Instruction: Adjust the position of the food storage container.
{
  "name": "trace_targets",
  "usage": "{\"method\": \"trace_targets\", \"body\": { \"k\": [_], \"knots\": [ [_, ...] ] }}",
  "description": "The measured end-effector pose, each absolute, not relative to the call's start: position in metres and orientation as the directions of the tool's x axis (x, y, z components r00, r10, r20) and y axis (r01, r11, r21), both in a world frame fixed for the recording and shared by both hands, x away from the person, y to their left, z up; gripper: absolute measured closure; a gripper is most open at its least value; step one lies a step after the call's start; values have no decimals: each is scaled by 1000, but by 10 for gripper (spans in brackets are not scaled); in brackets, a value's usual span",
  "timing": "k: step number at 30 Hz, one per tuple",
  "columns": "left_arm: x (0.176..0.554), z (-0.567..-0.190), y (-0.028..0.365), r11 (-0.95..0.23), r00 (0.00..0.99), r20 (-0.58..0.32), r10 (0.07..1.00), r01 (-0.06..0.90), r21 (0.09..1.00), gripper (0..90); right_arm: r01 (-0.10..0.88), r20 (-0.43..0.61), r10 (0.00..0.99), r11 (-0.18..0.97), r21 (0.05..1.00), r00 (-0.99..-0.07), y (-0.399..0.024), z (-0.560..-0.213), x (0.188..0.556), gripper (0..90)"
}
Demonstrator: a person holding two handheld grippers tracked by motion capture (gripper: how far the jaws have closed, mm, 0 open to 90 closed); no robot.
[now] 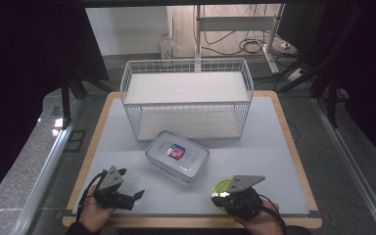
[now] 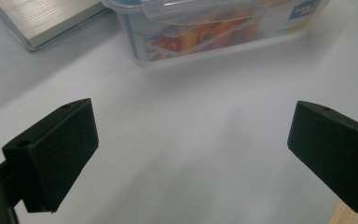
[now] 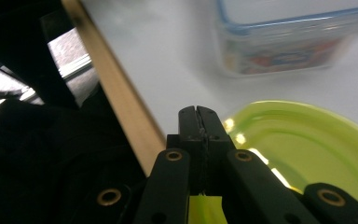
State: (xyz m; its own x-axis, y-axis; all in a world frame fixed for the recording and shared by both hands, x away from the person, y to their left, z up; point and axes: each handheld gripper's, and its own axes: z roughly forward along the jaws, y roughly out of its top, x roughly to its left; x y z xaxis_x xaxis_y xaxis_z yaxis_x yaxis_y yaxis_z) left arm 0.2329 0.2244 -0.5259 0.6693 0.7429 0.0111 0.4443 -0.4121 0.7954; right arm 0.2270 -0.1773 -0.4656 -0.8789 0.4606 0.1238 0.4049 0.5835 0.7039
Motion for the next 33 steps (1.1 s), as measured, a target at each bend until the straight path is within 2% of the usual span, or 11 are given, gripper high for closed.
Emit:
{"method": "trace_targets", "body": {
  "k": [11, 20, 33],
  "knots": [
    [233, -526, 224, -417, 672, 13, 740, 444, 793, 18, 421, 149, 436, 637, 646, -888, -174, -474, 226, 900],
    [233, -527, 223, -424, 675, 17, 737, 443, 790, 19, 464, 142, 495, 623, 629, -857, -192, -476, 234, 900],
    [233, -527, 222, -432, 677, 22, 736, 444, 785, 20, 514, 138, 580, 555, 653, -802, -221, -476, 256, 900]
  ]
}}
